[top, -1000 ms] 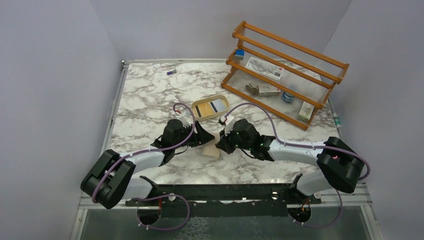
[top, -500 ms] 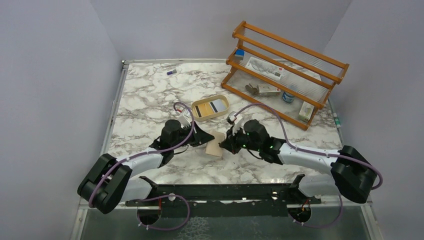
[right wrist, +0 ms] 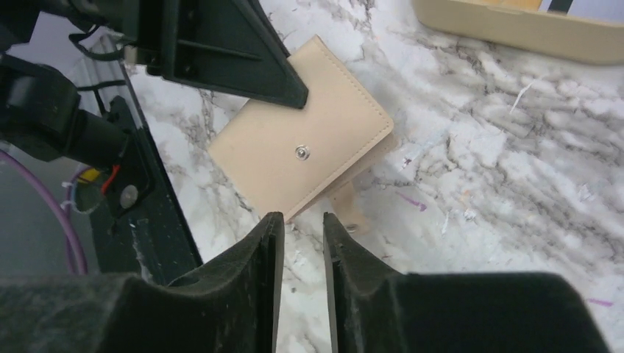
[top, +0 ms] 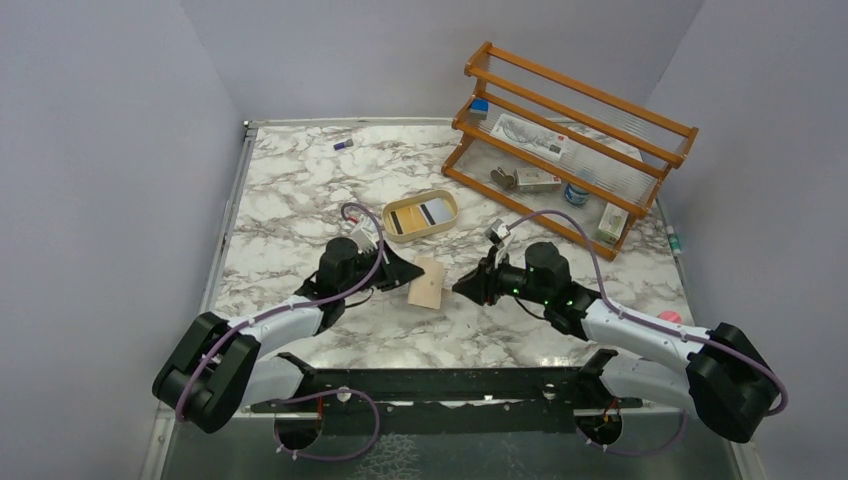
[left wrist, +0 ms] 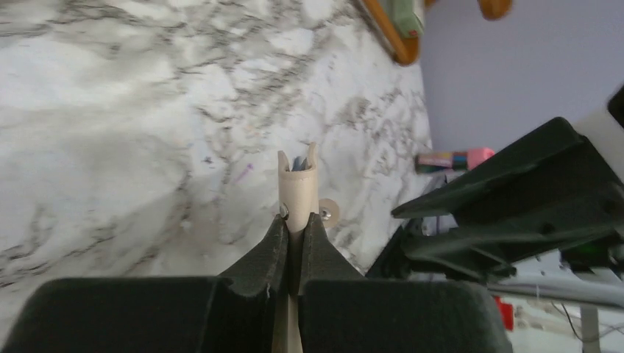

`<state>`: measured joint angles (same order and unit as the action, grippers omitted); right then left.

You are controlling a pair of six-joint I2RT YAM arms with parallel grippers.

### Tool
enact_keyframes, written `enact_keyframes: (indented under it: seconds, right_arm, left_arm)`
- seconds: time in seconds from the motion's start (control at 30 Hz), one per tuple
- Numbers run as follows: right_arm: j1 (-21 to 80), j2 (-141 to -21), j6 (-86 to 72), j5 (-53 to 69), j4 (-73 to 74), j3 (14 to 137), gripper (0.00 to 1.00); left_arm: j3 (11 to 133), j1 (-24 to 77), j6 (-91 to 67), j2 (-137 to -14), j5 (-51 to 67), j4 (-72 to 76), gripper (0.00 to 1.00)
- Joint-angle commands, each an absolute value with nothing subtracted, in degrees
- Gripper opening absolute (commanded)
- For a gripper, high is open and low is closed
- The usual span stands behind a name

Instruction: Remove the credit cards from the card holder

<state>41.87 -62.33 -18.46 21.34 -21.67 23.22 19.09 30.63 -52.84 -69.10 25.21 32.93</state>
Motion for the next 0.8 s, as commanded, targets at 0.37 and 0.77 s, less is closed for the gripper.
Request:
enact_keyframes:
  seconds: [0.37, 0.77]
  right_arm:
    - [41.66, -67.92, -24.62, 19.42, -20.47, 30.41, 0.84]
    - [41.09, -74.09, -37.97, 23.24, -42.56, 23.83, 0.78]
  left_arm:
    - [20.83, 28.56, -50.08, -64.3, 15.68, 25.69, 0.0]
    - [14.63, 28.57, -61.77, -60.13, 19.28, 43.49, 0.0]
